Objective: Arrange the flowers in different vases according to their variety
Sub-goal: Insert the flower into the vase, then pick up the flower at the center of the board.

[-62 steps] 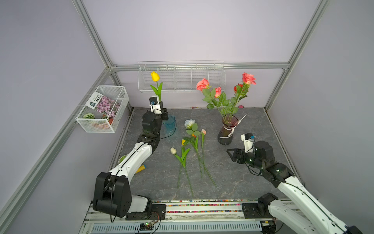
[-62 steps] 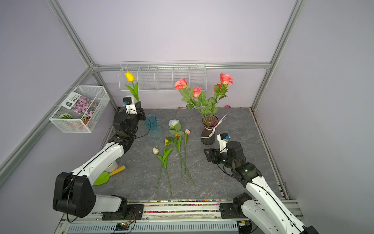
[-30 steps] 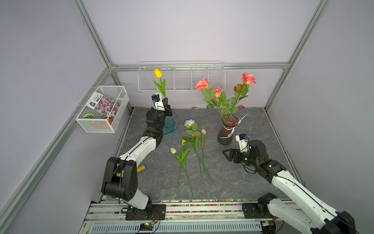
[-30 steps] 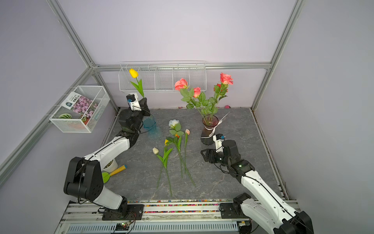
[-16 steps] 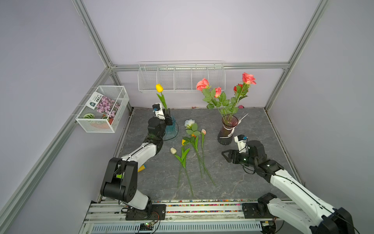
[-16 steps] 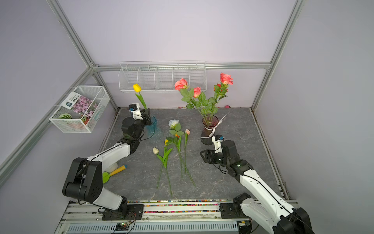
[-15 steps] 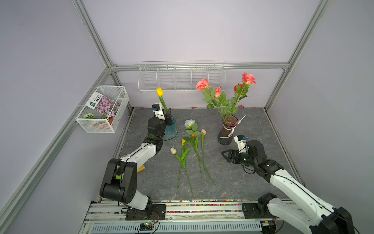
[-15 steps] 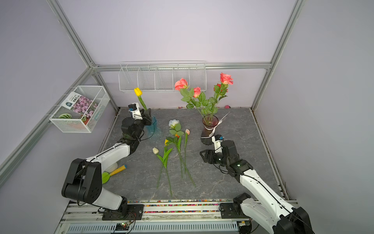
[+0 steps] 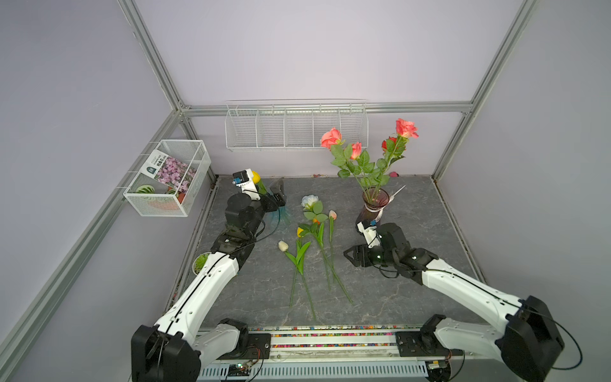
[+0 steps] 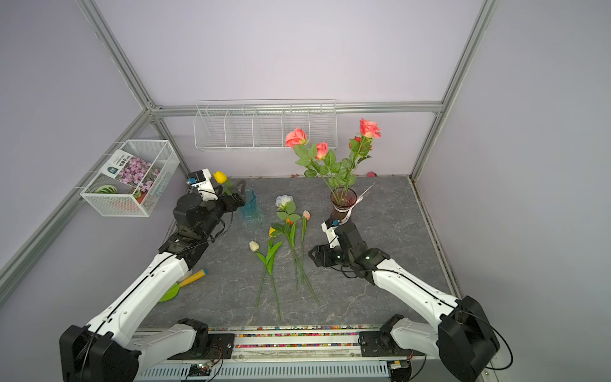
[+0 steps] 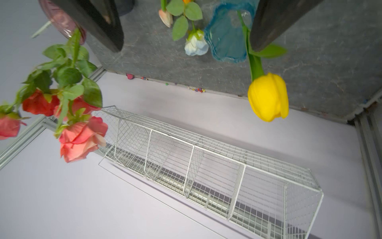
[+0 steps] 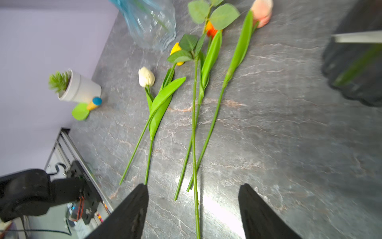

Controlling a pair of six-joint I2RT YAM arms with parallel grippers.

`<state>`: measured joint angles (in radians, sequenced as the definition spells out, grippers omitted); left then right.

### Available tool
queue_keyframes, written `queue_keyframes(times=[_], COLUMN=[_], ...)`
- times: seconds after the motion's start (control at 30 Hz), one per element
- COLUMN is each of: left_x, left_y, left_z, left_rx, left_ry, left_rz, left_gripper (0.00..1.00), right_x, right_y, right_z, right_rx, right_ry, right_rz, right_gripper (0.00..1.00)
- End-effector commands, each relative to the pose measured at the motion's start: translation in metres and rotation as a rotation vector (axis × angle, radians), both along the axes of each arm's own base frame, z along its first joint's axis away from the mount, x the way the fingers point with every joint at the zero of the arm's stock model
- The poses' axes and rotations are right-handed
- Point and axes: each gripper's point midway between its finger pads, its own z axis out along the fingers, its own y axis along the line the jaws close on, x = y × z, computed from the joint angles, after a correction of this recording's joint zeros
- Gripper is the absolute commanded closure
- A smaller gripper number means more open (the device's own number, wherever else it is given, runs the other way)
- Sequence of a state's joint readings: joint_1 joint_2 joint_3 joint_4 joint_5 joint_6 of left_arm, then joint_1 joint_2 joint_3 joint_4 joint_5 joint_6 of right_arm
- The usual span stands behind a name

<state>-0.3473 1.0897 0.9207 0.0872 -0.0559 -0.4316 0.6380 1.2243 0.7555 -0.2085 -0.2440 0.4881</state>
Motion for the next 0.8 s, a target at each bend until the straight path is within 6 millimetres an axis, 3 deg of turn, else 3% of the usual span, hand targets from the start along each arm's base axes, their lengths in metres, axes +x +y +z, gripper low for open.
queue_keyframes(times=[0.0,0.2,0.37,0.53,0.77], left_x=[-0.024,-0.066,-0.092,-0.108,-0.112], left_y=[0.004,-0.007,-0.007,0.0,0.006], left_z=[-0.043,-0.099,-0.143,-0.157,-0.167], left_rx=[-0.08,-0.184,-0.248,-0.233,-0.219], left_ry=[0.199,0.371,0.46,0.446,0.443], left_rz=[0.017,-0.045,-0.068,-0.074,-0.053], left_gripper=[0.0,0.0,0.0,0.0,0.0], right_x=[0.004,0.011,0.023,0.03,0.036], right_y=[0.014,0.042,0.054,0.065,0.076], right_z=[-0.006,-0.03,-0.055,-0.078,-0.102], right_rx=[-0.079,-0.167,-0.254,-0.322,-0.378], right_ry=[-0.03,0.011,0.052,0.097,0.143], right_rz=[0.059,0.149,0.175,0.208,0.225], right_gripper=[0.3,0.4,0.51,0.56,0.62])
